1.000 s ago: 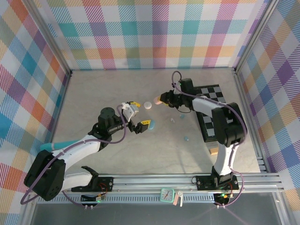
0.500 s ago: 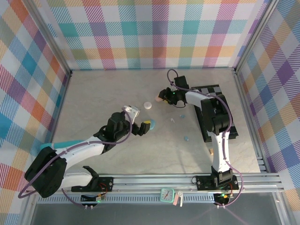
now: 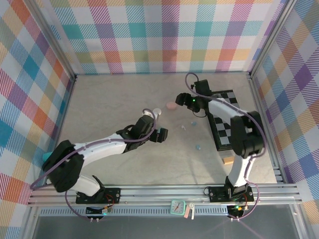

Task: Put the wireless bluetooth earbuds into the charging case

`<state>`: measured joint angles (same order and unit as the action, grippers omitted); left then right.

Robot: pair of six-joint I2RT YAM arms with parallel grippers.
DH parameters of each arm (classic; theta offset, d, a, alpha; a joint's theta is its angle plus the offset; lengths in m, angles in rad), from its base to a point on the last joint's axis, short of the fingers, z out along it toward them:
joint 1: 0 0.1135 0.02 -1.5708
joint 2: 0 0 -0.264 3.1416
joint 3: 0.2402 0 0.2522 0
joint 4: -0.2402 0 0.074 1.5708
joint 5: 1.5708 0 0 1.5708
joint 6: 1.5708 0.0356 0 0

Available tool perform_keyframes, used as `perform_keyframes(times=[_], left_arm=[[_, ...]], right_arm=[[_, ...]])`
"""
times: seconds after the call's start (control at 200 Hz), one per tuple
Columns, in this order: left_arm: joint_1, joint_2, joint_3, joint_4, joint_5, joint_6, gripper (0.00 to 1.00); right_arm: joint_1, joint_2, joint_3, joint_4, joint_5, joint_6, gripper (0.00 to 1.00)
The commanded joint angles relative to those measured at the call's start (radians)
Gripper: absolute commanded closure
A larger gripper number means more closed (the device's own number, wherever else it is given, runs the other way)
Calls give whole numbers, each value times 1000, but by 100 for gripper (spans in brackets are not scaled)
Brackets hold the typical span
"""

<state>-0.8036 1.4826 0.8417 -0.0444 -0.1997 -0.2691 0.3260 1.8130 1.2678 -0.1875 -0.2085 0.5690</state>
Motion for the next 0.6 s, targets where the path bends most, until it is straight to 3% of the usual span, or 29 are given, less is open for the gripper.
perform_keyframes(times=[0.0,0.18,0.595], left_arm=[[-6,88,100,-202,5,-13,5],[-4,217,215,-301,11,6,14],[29,329,263,-286,67,37,35]], right_arm=[[-9,-83,-83,-7,34,-43,25],[-10,-163,-177,-6,32,-30,25],[-12,-181,-176,-11,23,-20,24]])
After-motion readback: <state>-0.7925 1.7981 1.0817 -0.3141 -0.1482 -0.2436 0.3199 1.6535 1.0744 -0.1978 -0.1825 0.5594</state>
